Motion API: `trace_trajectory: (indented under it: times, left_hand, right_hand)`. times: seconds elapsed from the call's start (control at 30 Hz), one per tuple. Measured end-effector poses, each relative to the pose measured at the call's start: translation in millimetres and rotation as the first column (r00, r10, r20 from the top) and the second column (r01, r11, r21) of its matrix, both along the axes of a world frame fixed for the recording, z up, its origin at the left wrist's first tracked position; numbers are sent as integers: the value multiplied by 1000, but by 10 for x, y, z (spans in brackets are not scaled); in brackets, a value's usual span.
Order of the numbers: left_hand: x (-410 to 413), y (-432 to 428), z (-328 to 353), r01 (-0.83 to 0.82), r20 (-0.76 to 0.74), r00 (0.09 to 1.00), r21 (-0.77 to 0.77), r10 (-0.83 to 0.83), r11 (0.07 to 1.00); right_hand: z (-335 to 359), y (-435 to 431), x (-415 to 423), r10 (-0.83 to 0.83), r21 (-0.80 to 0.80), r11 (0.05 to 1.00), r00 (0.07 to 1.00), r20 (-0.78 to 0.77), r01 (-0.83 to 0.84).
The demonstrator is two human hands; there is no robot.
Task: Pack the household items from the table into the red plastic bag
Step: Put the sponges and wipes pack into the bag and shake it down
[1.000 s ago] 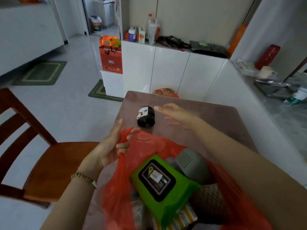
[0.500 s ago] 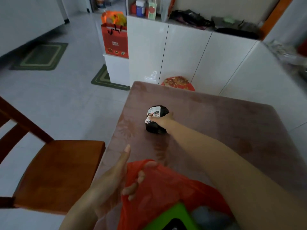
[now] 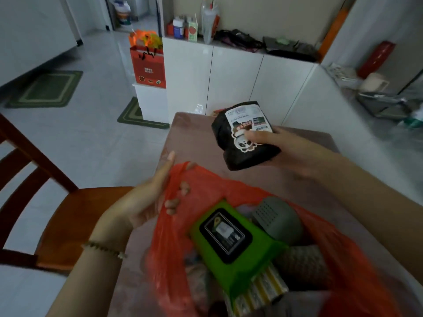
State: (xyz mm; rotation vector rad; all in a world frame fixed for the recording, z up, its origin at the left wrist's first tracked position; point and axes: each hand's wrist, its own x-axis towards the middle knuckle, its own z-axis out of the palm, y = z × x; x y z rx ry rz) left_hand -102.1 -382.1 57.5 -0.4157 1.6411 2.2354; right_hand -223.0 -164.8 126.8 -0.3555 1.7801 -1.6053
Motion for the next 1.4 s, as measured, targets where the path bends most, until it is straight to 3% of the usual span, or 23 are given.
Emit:
trace_trajectory:
  times: [0.13, 0.27, 0.37, 0.53, 0.67, 0.8, 0.93, 1.07, 1.13, 1.2, 1.3, 1.4]
  left_hand:
    - [273, 81, 269, 1, -52, 999, -96, -6, 995]
    - [499, 261, 432, -34, -125, 992, -173, 12, 984]
    - [721, 493, 420, -51, -206, 979, -202, 9, 978]
    - [952, 808, 398, -37, -249, 969, -192, -12, 981]
    - [943, 834, 475, -83, -274, 961, -173, 33, 981]
    - [877, 841, 588, -99, -324, 945, -135, 51, 986]
    - [814, 884, 652, -110, -324, 944, -121, 65, 987]
    - [780, 869, 668, -126, -308, 948, -111, 86, 986]
    - [776, 853, 689, -114, -301, 951, -126, 71, 985]
    - [794, 847, 728, -92, -301, 953, -166, 39, 982]
    - [861, 811, 846, -31, -298, 954, -235, -41, 972]
    - [948, 801, 1038, 49, -276, 949, -341, -150, 939]
  right_hand:
    - [140, 510, 893, 137, 69, 989, 988, -70, -132]
    - [-101, 759, 1466, 242, 360, 924, 929, -281, -132]
    - [-431, 802, 1722, 328, 549, 836, 813, -482, -12]
    - [-539, 975, 1987, 241, 543, 786, 663, -709, 295]
    - [-598, 1214, 2298, 170, 478, 772, 588, -791, 419]
    - [-767, 1423, 2581, 70, 437, 812, 678, -732, 387]
    - [-804, 1589, 2906, 140, 506, 824, 775, -616, 253]
    - [-801, 1747, 3027, 204, 667, 732, 889, -409, 139]
    - [-696, 1825, 3057, 215, 604, 794, 959, -184, -63]
    - [-448, 1887, 3064, 178, 403, 904, 983, -54, -142]
    - [96, 1977, 2988, -59, 118, 991, 995, -79, 68]
    - [627, 2053, 2801, -177, 113, 969, 938, -297, 218]
